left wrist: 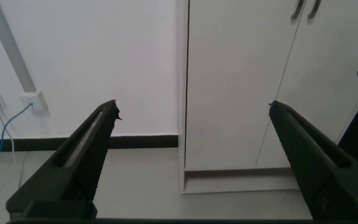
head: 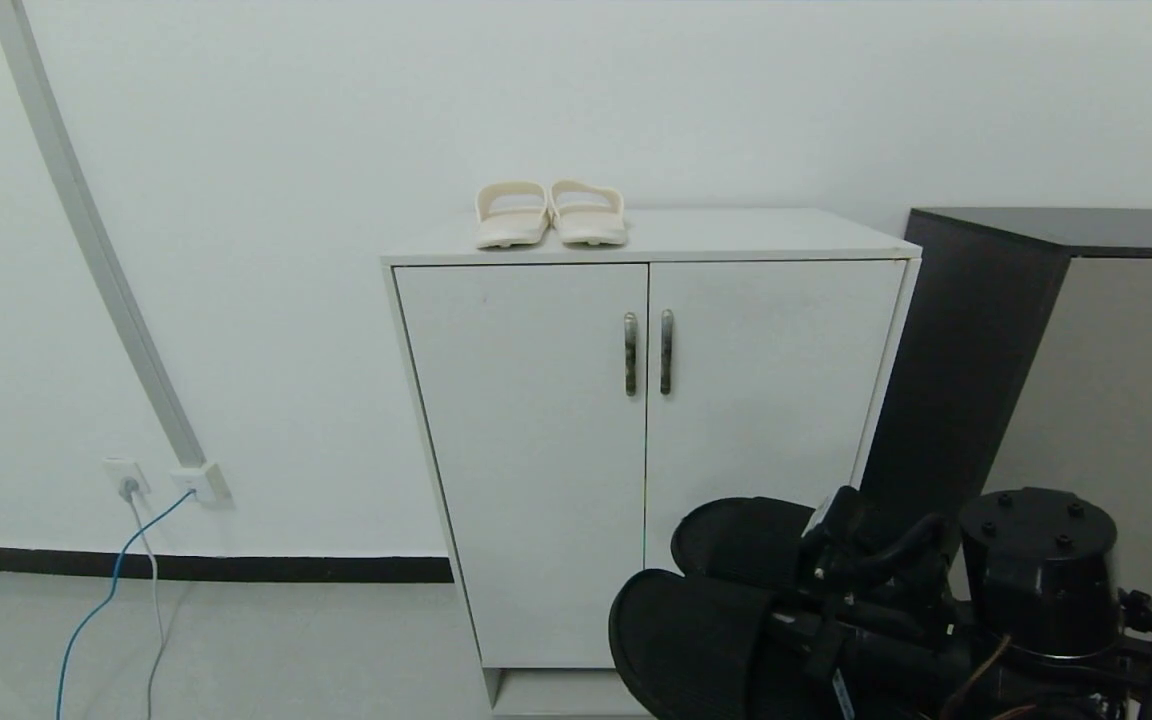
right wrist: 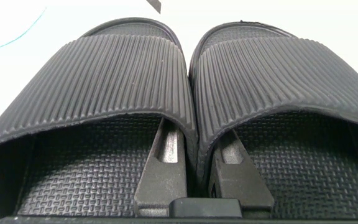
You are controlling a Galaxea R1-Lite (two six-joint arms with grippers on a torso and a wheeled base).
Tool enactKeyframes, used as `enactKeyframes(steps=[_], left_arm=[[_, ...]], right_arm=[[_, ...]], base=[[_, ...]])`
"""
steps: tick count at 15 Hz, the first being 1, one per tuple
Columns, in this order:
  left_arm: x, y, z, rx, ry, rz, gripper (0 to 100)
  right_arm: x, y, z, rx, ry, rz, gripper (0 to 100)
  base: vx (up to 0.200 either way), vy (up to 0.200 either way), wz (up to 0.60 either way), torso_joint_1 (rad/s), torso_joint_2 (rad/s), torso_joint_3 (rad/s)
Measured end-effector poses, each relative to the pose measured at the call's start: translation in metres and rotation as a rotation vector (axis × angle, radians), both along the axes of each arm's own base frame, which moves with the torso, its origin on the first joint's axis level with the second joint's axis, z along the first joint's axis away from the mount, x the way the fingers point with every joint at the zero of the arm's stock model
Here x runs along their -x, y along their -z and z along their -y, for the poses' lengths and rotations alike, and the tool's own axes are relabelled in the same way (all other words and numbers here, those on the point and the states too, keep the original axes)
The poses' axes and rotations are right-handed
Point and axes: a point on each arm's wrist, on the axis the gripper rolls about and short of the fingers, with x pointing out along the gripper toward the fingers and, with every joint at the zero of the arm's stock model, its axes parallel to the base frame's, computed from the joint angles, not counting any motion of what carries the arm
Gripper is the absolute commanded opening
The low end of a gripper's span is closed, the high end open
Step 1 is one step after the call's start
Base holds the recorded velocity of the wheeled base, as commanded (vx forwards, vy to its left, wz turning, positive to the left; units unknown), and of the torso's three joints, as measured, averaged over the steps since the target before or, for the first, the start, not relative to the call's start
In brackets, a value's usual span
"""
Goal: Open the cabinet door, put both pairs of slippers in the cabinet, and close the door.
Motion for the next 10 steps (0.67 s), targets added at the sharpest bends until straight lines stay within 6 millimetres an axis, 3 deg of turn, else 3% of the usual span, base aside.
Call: enactKeyframes(steps=[10], left_arm=[[0.0000,0.0000,0.0000,-0.001,0.001,-0.001,100]], right_arm=[[-0.0038,0.0067,-0.0033,0.005,0.000,-0.004,0]], base=[[0.000,0.000,0.00,0.000,0.00,0.000]])
